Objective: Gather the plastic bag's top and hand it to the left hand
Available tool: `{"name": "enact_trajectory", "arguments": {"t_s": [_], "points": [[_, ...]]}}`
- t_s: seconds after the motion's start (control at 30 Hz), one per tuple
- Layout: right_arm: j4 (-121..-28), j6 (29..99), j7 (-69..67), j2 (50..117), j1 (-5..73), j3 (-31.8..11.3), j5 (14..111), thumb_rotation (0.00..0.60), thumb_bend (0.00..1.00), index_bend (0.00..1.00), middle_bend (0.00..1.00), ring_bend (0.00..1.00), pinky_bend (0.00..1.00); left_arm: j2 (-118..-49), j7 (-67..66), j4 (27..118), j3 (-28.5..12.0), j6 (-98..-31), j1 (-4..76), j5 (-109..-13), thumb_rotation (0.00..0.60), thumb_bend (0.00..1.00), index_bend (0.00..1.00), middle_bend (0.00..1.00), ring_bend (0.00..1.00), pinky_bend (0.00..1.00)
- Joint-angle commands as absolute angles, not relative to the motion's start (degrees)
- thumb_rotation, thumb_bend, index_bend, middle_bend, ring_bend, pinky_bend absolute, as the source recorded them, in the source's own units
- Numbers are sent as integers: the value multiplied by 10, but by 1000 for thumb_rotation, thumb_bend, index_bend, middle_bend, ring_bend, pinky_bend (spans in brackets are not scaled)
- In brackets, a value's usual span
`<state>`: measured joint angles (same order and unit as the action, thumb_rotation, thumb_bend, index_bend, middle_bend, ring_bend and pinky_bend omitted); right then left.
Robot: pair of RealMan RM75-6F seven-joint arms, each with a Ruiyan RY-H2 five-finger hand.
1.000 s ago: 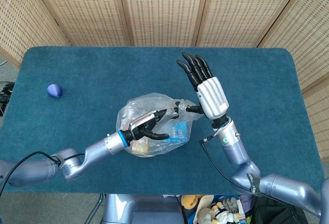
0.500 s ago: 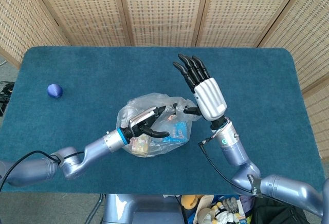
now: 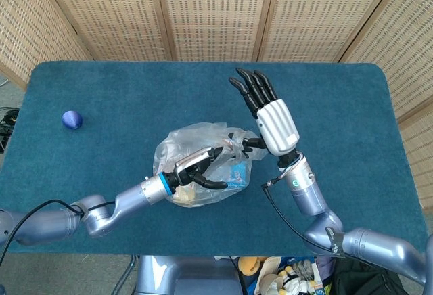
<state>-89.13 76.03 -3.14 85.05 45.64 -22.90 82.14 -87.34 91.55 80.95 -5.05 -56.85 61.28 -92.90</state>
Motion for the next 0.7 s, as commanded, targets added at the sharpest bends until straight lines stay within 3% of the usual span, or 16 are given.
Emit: {"name": "enact_trajectory", "arguments": {"t_s": [0.03, 0.7], "points": [[-895, 759, -28, 850, 458, -229, 822, 600, 0, 2, 0, 0, 0, -879, 914, 809, -55, -567, 615, -923, 448, 186, 253, 126, 140, 42], [-923, 743, -7, 842, 472, -241, 807, 600, 0, 2, 0, 0, 0, -899, 871, 824, -95, -540, 624, -878, 451, 186, 259, 128, 140, 47]]}}
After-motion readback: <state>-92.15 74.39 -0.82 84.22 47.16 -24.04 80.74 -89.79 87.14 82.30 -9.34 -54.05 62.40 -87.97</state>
